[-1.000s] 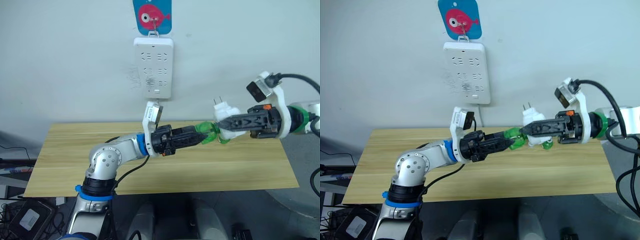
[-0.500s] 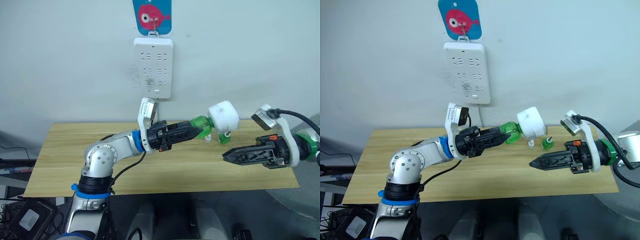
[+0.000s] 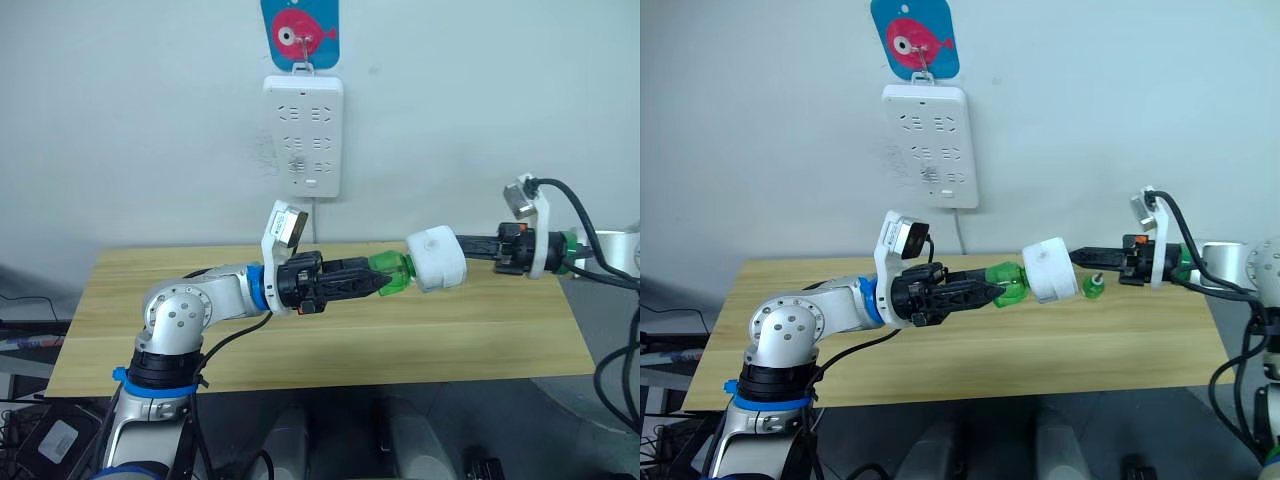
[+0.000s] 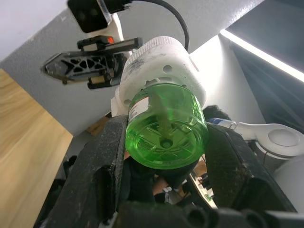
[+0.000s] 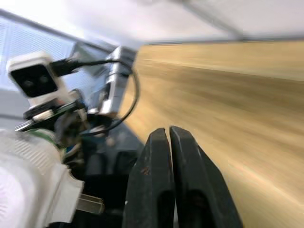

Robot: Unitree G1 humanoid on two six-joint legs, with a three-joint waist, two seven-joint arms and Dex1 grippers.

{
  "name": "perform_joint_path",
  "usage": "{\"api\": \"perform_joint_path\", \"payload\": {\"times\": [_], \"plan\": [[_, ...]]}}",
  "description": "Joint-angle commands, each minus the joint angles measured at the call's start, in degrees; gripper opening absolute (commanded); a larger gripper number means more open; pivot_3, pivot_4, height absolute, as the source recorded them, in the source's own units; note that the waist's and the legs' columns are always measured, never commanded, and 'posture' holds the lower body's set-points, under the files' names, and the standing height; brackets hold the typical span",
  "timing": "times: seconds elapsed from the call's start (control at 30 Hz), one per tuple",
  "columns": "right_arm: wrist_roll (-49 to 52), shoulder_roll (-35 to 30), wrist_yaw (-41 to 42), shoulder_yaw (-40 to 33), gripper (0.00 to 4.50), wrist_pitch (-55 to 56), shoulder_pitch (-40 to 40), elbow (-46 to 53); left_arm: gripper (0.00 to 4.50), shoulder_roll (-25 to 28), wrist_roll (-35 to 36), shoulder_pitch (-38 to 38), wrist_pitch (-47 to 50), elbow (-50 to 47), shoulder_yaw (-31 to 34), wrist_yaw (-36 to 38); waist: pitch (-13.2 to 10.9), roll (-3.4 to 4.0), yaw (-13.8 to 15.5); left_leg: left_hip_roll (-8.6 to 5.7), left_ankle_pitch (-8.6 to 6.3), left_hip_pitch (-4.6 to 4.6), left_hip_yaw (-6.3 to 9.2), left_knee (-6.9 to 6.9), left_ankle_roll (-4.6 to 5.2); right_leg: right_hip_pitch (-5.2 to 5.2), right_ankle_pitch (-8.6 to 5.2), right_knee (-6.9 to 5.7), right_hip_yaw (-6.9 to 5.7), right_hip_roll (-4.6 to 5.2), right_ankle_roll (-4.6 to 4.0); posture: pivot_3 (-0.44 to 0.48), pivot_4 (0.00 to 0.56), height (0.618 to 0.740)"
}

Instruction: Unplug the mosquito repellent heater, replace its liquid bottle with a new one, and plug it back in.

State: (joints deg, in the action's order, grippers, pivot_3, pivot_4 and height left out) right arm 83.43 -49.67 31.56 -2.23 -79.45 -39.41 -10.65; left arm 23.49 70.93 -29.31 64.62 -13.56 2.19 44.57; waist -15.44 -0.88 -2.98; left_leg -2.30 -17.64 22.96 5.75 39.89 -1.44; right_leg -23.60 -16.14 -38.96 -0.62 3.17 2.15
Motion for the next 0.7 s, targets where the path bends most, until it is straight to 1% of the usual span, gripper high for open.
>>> {"api": "perform_joint_path", "payload": {"times": [0.03, 0.13, 0.2, 0.3, 0.37, 0.5, 0.63, 0.7], "plan": [[5.2, 0.8, -1.7, -3.4, 0.01, -3.5, 0.9, 6.3, 2.22, -0.1, 0.8, 0.0, -0.8, -1.2, 0.8, 0.5, 0.0, 0.0, 0.1, 0.0, 0.0, 0.0, 0.0, 0.0, 0.0, 0.0, 0.0, 0.0, 0.01, 0.01, 0.0, -0.118, 0.261, 0.74], [11.9, 0.7, -5.0, -4.0, 0.01, -4.3, 3.6, 11.1, 2.22, 0.0, 0.5, -0.1, -1.0, -0.8, 0.8, 0.7, 0.0, 0.0, 0.1, -0.01, 0.0, -0.01, 0.02, 0.02, 0.0, 0.02, 0.0, 0.01, 0.0, 0.01, 0.0, -0.118, 0.265, 0.74], [16.9, -0.6, -6.8, -3.6, 0.01, -3.9, 5.0, 13.2, 2.22, 0.2, -0.3, 0.1, -1.4, -0.4, 0.6, 1.0, 0.0, 0.0, 0.1, -0.01, 0.0, -0.02, 0.01, 0.02, 0.0, 0.03, 0.0, 0.01, 0.0, 0.01, 0.0, -0.118, 0.265, 0.74], [25.0, -4.4, -9.1, -2.4, 0.01, -2.1, 6.7, 15.7, 2.22, 0.4, -1.5, 0.6, -2.0, 0.1, 0.4, 1.5, 0.0, 0.0, -0.1, 0.0, 0.0, -0.03, -0.03, 0.02, 0.01, 0.03, 0.0, 0.0, 0.02, 0.01, 0.0, -0.121, 0.264, 0.74], [28.9, -7.4, -8.4, -1.7, 0.01, -1.3, 7.3, 16.8, 2.22, 0.5, -2.3, 1.1, -2.5, 0.4, 0.3, 1.8, 0.0, 0.0, -0.2, 0.0, -0.01, -0.04, -0.05, 0.02, 0.02, 0.03, 0.0, 0.0, 0.03, 0.01, 0.0, -0.123, 0.264, 0.74], [29.6, -11.1, -2.4, -0.3, 0.01, -1.5, 5.5, 18.7, 2.22, 0.9, -3.1, 1.7, -2.6, 0.6, 0.1, 2.6, 0.0, 0.0, -0.3, 0.01, -0.11, -0.04, -0.04, 0.01, 0.2, 0.04, 0.0, 0.01, 0.0, -0.02, 0.0, -0.133, 0.261, 0.74], [29.6, -10.8, 0.2, 2.9, 0.01, -0.1, 0.7, 18.6, 2.22, 0.7, -4.0, 2.1, -3.0, 0.0, -0.8, 3.3, 0.0, 0.0, -0.4, 0.01, -0.12, -0.06, -0.06, 0.02, 0.21, 0.03, 0.0, 0.01, 0.01, -0.02, 0.0, -0.131, 0.252, 0.74], [29.6, -10.4, 0.1, 4.2, 0.01, 0.3, -2.0, 17.5, 2.22, 0.6, -4.1, 2.0, -3.0, -0.1, -0.9, 3.4, 0.0, 0.0, -0.4, 0.01, -0.11, -0.05, -0.05, 0.02, 0.2, 0.03, 0.0, 0.01, 0.0, -0.02, 0.0, -0.131, 0.252, 0.74]]}}
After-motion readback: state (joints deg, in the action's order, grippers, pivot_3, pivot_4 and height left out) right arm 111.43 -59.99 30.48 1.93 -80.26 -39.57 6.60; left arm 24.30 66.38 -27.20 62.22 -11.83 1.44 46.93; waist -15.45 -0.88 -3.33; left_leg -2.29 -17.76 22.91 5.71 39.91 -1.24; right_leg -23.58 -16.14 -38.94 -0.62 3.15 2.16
